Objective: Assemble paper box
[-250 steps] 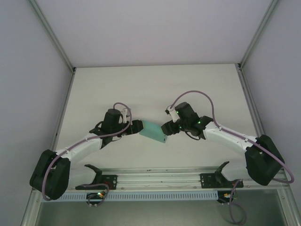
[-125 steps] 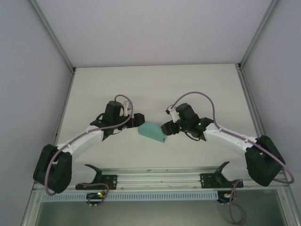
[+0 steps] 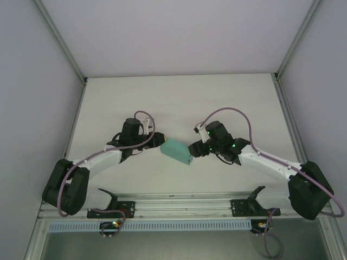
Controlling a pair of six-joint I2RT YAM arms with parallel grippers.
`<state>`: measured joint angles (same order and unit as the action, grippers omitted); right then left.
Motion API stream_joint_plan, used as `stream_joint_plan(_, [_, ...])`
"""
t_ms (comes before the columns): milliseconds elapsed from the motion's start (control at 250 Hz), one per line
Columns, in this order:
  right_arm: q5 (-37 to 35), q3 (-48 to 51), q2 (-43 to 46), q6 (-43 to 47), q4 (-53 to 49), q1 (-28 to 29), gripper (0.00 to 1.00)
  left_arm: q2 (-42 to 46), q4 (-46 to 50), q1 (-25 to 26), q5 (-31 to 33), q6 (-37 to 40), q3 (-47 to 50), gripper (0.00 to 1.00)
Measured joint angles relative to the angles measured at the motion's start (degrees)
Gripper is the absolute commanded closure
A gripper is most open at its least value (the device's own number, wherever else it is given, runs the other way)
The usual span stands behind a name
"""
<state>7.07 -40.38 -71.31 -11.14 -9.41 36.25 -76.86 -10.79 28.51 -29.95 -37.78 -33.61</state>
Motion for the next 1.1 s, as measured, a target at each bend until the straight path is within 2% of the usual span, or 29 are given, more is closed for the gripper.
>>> stream_joint_plan(268, [5.49,2.38,3.85,0.0,0.48,0.0,0.35,0.87,-0.52,0.33,0.11,-0.11,0.96,0.75])
stream_joint_plan(423, [5.66,3.34,2.51,-1.14,0.48,0.0,0.42,0.85,-0.59,0.44,0.17,-0.09,0.96,0.76])
stream_joint_plan(587, [7.32,4.33,1.55,-3.67,3.63,0.0,0.56,0.85,-0.85,0.42,0.87,-0.09,0.96,0.79])
stream_joint_plan(890, [7.91,5.25,1.44,-6.69,6.34,-0.76,0.69,0.85,-1.25,0.42,1.68,-0.07,0.96,0.88])
stream_joint_plan(1102, [7.91,5.14,1.05,-7.96,6.88,-1.36,0.72,0.87,-1.27,0.37,1.88,0.04,0.96,1.0])
